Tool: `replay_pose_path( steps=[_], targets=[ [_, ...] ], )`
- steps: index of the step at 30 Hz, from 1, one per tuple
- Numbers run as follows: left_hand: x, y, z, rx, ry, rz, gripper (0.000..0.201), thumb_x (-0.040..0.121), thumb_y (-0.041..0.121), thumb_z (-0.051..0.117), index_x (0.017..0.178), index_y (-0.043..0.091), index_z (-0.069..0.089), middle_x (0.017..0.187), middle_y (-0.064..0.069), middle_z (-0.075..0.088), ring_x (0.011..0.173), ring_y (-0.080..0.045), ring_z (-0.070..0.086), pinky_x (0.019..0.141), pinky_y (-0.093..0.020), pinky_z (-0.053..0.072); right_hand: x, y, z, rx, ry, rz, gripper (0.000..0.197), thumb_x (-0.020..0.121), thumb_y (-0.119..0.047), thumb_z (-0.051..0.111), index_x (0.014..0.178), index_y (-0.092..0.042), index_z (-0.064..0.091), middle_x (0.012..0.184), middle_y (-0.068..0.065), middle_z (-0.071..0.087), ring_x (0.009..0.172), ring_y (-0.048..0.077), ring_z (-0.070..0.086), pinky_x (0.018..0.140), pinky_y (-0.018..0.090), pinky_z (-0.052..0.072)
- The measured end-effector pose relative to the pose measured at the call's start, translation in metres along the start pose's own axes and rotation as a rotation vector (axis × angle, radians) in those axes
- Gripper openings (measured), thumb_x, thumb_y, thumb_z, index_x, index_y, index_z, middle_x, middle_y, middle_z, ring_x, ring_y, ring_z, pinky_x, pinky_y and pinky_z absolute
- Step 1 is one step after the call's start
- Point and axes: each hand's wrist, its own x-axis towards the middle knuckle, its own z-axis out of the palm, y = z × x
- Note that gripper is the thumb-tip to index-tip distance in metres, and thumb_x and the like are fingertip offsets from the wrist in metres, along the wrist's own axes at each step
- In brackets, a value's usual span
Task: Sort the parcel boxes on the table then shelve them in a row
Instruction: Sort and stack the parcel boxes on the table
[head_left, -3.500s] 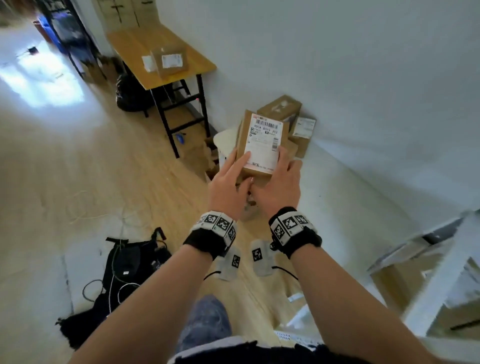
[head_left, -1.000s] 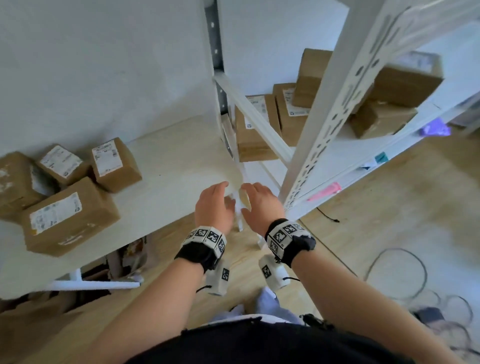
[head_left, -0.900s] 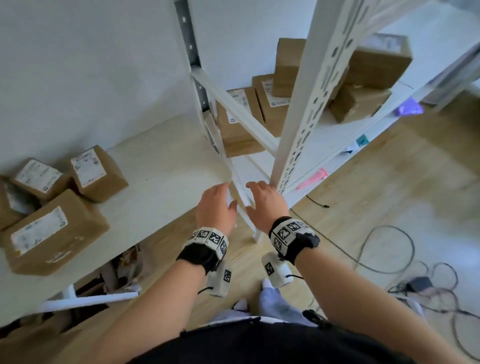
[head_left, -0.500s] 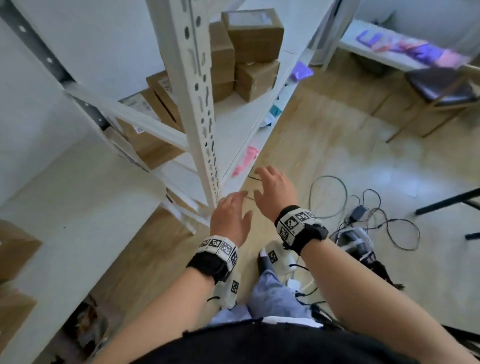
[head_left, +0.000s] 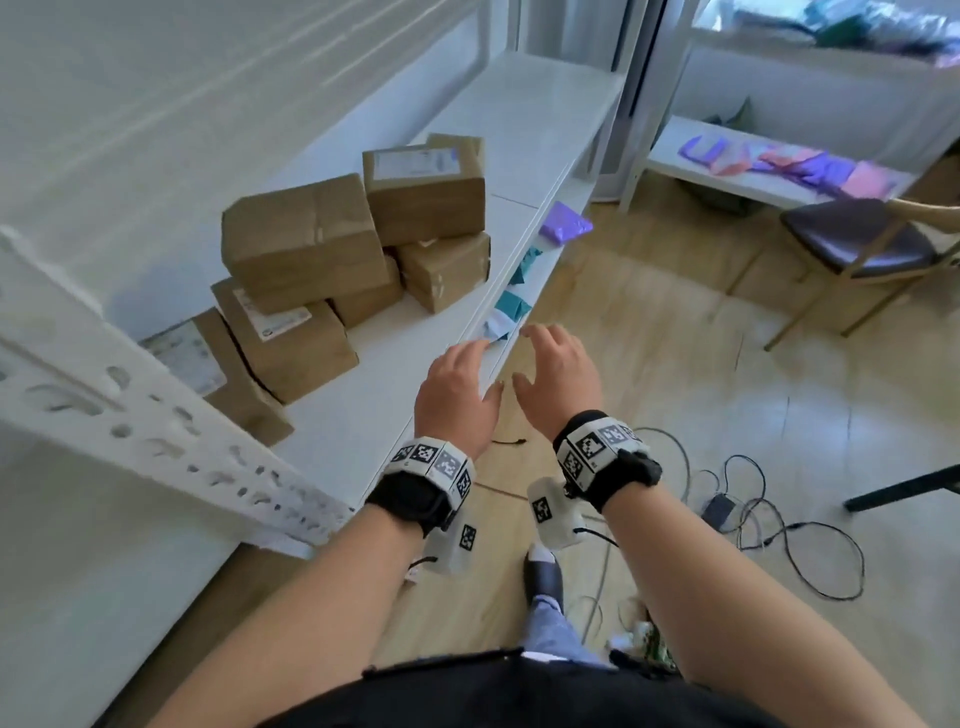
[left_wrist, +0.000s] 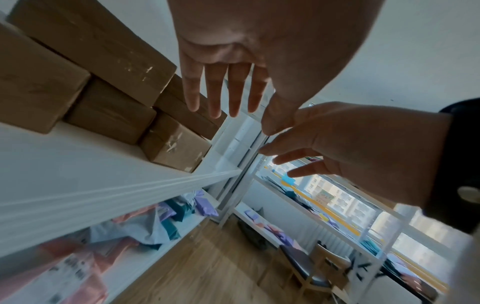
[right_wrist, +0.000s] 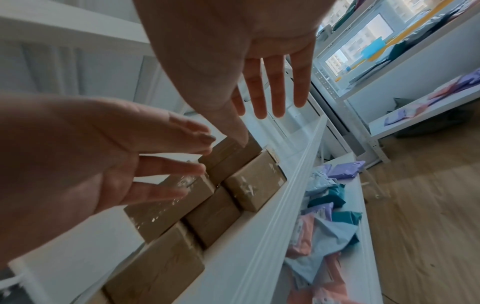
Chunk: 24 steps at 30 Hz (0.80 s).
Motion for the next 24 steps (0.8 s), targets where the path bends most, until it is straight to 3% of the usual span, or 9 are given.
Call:
replay_pose_path(
  steps=[9, 17, 24],
  targets=[
    [0.135, 0.04, -0.005, -0.024, 0.238, -0.23, 0.057, 0.091, 0.025, 0.067, 0.143, 0.017, 0.045, 0.145, -0.001, 0.046, 0.131, -0.02, 0.045, 0.109, -0.037, 0.04, 0.155, 0.043, -0.049, 0.052, -0.039, -0.112, 0.051, 0.087, -0.022, 0.068, 0.135, -0.016, 0.05, 0.125, 0.005, 0.056, 0.116, 0.025, 0.052, 0.093, 0.039, 0.049],
    [0.202, 0.034, -0.016, -0.017, 0.352, -0.317, 0.059, 0.091, 0.027, 0.068, 0.144, 0.015, 0.044, 0.147, -0.003, 0.045, 0.135, -0.018, 0.041, 0.112, -0.031, 0.033, 0.236, 0.036, -0.042, 0.101, -0.072, -0.182, 0.055, 0.088, -0.029, 0.067, 0.137, -0.017, 0.047, 0.129, 0.005, 0.054, 0.119, 0.026, 0.05, 0.094, 0.039, 0.047],
    [0.277, 0.04, -0.021, -0.034, 0.401, -0.204, 0.059, 0.091, 0.028, 0.069, 0.142, 0.015, 0.044, 0.142, -0.004, 0.05, 0.131, -0.02, 0.045, 0.11, -0.034, 0.038, 0.304, 0.034, -0.033, 0.061, -0.058, -0.191, 0.055, 0.088, -0.03, 0.067, 0.138, -0.018, 0.046, 0.13, 0.004, 0.053, 0.119, 0.025, 0.05, 0.092, 0.04, 0.049]
  ],
)
